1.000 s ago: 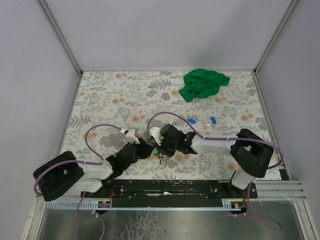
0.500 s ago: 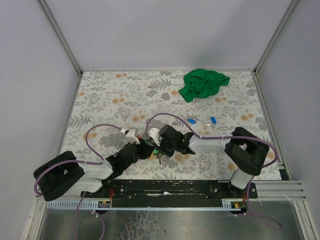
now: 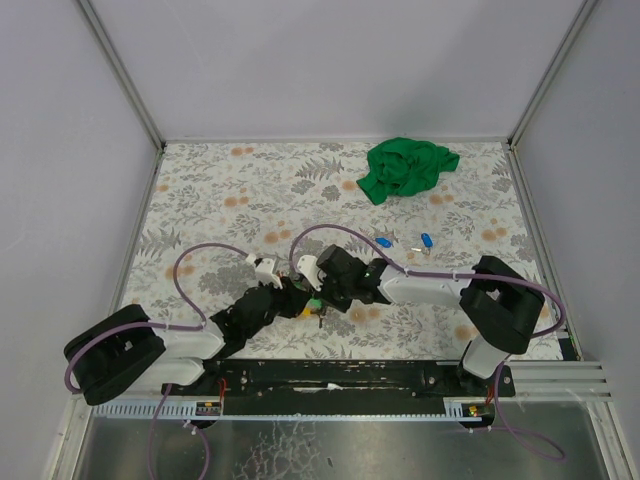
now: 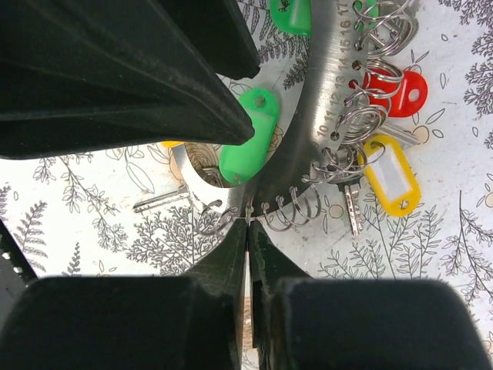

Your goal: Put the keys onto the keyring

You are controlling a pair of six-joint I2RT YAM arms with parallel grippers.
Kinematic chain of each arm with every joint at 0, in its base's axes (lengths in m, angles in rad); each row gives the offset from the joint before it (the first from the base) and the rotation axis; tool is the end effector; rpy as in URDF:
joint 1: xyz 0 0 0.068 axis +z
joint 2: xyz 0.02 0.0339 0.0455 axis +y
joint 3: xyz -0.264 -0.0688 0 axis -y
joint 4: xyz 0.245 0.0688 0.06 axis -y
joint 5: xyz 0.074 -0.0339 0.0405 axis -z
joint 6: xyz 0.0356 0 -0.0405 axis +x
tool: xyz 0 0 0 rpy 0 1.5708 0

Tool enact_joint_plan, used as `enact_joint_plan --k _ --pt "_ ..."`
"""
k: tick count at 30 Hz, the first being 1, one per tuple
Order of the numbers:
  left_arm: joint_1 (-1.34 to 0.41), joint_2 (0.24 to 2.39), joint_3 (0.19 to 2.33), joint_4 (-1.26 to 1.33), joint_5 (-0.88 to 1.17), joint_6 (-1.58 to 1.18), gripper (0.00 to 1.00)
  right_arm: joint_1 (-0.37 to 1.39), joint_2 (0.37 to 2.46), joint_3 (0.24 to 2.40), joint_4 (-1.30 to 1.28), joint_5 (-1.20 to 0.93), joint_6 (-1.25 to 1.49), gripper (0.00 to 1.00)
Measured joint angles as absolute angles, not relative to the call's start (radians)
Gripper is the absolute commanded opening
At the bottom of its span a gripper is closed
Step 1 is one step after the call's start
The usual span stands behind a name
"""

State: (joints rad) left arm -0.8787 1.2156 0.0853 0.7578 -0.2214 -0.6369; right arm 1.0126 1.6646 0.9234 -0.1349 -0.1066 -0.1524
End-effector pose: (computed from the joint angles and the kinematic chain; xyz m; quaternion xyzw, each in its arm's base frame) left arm 0.1261 -0.1399 0.1254 0.0371 0.8223 -0.3190 0.4698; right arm 0.1747 0.2870 0.1711 -0.5317 0.7741 0.1873 0.2881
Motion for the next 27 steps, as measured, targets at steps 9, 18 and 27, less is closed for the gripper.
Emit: enact_joint_plan --k 9,18,27 --pt "-0.877 1.272 0.085 0.887 -0.125 -0.534 0.26 0.996 1.665 0.988 -0.275 -0.136 -0.17 0.02" --pt "-0.874 1.578 0.045 1.311 -0.015 -0.419 0.29 0.937 1.665 1.05 -0.39 -0.218 -0.228 0.02" --pt "-0.874 1.63 0.078 1.483 0.126 -0.192 0.33 0.886 1.614 1.05 -0.444 -0.25 -0.31 0.02"
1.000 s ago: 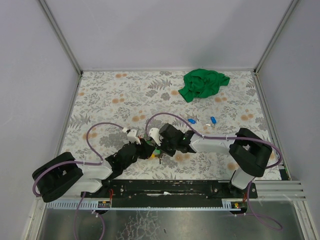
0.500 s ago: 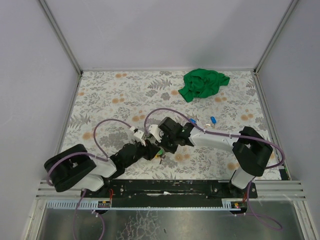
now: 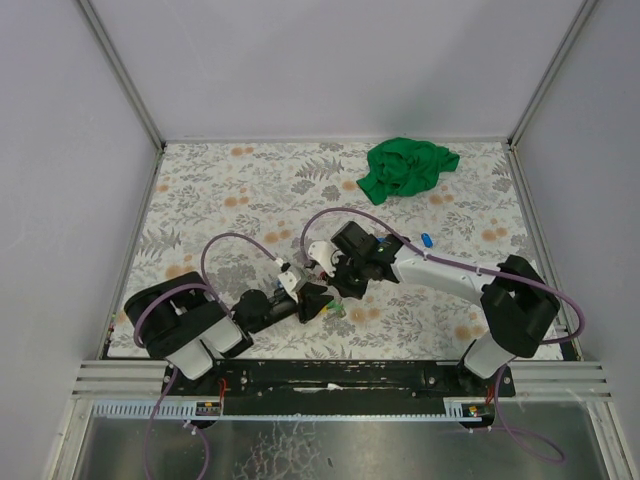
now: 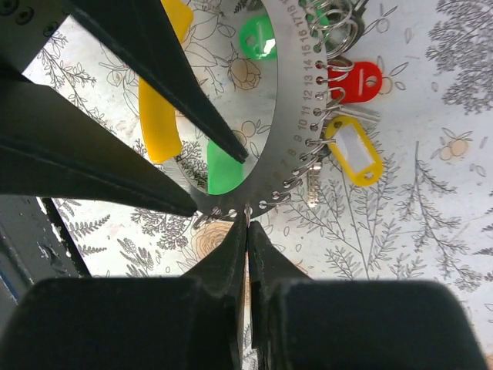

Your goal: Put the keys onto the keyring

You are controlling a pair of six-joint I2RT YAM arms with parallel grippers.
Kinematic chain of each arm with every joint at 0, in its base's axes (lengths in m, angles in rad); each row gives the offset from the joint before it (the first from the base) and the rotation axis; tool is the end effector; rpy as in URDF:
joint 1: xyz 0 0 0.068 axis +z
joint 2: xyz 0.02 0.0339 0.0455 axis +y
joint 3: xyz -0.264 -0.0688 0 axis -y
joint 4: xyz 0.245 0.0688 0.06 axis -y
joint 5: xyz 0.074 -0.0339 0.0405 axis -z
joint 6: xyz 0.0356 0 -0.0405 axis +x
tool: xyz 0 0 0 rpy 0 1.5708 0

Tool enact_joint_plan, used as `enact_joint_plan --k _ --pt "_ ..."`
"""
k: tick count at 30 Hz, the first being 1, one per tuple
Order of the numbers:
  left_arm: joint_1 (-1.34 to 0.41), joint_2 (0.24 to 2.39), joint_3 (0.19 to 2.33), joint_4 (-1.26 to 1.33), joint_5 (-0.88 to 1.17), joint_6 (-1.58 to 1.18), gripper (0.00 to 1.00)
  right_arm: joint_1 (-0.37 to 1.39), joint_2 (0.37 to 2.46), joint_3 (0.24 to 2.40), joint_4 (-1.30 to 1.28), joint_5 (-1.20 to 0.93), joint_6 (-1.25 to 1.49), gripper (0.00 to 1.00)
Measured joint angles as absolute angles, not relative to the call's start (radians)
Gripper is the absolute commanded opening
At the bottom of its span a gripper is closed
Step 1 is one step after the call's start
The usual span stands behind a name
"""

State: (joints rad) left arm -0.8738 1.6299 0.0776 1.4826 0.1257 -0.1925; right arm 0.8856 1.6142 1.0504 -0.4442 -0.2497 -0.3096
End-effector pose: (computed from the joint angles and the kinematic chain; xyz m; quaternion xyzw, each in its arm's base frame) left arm 0.1308 -0.1633 0.1256 0.2842 0.6736 -0.3855 0.5629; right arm 0.2011 0.2599 0.2053 -0.5649 0.7685 0.1930 0.2302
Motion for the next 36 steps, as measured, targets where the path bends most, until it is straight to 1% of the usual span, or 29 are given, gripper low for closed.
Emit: enact_joint_plan --k 10,15,19,21,27,32,36 --pt "-0.861 1.593 0.079 1.518 0.286 0.051 0.31 0.864 1.577 1.068 -0.469 -0.281 -0.392 0.03" --pt "-0.805 1.59 0.101 1.519 0.408 0.095 0.26 0.864 1.523 1.068 -0.484 -0.299 -0.442 0.04" --pt "-0.754 1.592 0.124 1.52 0.527 0.102 0.27 0.863 1.481 1.068 -0.486 -0.32 -0.476 0.04" --pt "-0.739 1.597 0.139 1.519 0.572 0.102 0.29 0.863 1.468 1.068 -0.488 -0.334 -0.49 0.04" --pt "-0.705 1.589 0.145 1.517 0.617 0.093 0.33 0.863 1.463 1.068 -0.49 -0.362 -0.519 0.05" --pt "-0.698 1.575 0.151 1.511 0.63 0.085 0.33 0.863 1.463 1.068 -0.49 -0.379 -0.532 0.05" --pt "-0.692 1.576 0.162 1.505 0.646 0.075 0.31 0.863 1.463 1.068 -0.49 -0.388 -0.538 0.05"
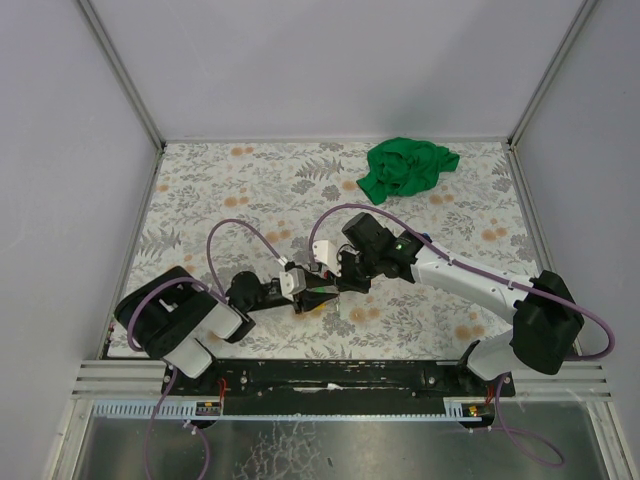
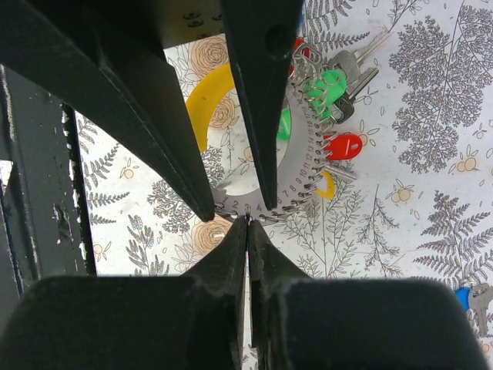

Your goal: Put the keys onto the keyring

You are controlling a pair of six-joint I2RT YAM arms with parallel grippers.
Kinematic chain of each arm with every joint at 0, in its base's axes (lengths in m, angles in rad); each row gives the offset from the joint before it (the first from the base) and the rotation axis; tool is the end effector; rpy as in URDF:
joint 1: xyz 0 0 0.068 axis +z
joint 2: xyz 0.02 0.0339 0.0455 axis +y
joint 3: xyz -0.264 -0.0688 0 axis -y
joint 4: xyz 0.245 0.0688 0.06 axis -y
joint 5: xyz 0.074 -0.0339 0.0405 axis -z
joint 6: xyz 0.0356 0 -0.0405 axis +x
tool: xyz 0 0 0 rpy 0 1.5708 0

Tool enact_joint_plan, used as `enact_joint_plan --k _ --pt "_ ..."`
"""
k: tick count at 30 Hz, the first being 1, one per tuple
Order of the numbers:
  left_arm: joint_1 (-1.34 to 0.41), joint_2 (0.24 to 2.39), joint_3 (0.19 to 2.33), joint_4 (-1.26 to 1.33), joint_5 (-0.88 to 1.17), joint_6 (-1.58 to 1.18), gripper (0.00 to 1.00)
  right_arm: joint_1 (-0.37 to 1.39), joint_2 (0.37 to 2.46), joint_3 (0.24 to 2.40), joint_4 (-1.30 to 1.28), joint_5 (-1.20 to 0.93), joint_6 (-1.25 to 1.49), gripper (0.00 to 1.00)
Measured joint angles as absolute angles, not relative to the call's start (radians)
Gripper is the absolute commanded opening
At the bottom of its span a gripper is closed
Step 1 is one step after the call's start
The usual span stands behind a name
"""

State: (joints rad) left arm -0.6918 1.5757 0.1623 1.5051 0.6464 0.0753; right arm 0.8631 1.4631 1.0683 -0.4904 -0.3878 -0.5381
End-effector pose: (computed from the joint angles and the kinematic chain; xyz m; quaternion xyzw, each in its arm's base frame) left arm 0.1565 -0.1575 0.1543 0.4567 0.5048 -0.4165 0.6026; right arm 0.1904 0.2432 0.2543 -0.6453 0.6647 0.2324 0.2961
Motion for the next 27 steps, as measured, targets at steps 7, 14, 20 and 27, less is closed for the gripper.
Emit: enact_joint_plan --k 7,14,20,27 --pt "-0.683 1.599 0.195 1.502 0.664 0.056 0.21 0.863 1.463 1.068 -0.509 -0.389 -0.542 0.06" --pt "-0.671 1.612 0.195 1.497 0.673 0.055 0.2 0.863 1.463 1.068 -0.514 -0.392 -0.543 0.06" --pt "-0.669 1.646 0.206 1.498 0.711 0.046 0.2 0.863 1.463 1.068 -0.515 -0.406 -0.543 0.07" --pt "-0.665 1.674 0.218 1.507 0.742 0.019 0.1 0.863 1.463 1.068 -0.523 -0.407 -0.543 0.08"
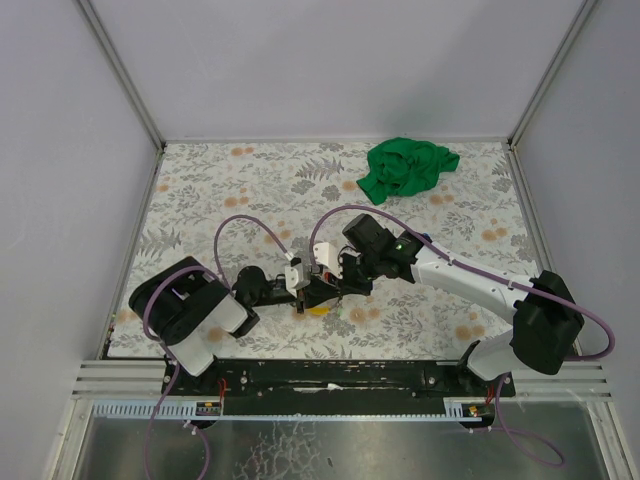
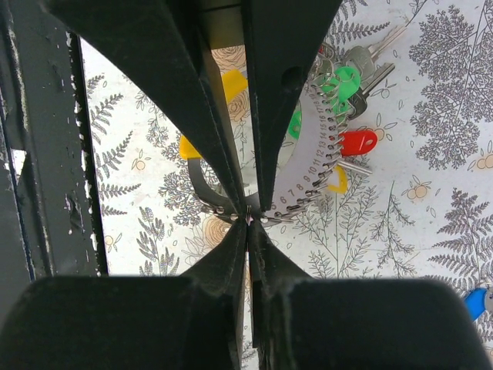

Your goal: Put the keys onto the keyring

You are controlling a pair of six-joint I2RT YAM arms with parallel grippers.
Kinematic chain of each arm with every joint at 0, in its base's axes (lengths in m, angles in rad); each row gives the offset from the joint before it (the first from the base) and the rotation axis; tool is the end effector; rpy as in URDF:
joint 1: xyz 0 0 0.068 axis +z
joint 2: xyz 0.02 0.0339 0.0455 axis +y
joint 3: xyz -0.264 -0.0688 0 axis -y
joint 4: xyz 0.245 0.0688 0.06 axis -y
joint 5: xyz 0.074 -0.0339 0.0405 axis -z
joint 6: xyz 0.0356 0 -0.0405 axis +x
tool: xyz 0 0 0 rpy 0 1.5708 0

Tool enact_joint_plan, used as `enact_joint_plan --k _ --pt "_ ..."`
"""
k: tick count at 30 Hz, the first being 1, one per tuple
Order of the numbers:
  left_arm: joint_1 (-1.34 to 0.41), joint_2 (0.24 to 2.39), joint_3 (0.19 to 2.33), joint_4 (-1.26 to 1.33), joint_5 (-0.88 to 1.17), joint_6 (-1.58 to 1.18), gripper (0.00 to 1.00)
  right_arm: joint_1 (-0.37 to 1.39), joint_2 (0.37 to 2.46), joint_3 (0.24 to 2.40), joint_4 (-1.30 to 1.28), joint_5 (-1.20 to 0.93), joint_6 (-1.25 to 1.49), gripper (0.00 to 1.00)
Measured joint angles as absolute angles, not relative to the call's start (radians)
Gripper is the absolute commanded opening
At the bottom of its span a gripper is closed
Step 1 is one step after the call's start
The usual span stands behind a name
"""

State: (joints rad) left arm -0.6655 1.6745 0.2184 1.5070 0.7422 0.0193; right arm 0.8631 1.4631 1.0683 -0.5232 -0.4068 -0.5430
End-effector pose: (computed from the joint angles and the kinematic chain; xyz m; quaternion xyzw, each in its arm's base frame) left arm 0.1701 -0.1641 0.1447 0.4632 0.5165 -0.4514 0.5613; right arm 0.1880 0.2414 0.2524 -0.6492 0.6658 0.2389 0.2795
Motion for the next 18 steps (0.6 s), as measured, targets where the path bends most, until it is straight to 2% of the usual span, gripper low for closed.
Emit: enact_joint_plan --k 7,12,18 --pt "-0.665 1.691 0.228 1.514 0.757 -0.006 0.03 0.863 1.464 1.068 -0.526 -0.411 -0.543 0.1" --pt "-0.665 1.696 0.229 1.515 0.76 -0.025 0.13 0.863 1.473 1.069 -0.525 -0.414 -0.54 0.1" --pt "-0.665 1.702 0.23 1.517 0.765 -0.041 0.15 0.861 1.479 1.074 -0.525 -0.415 -0.534 0.1"
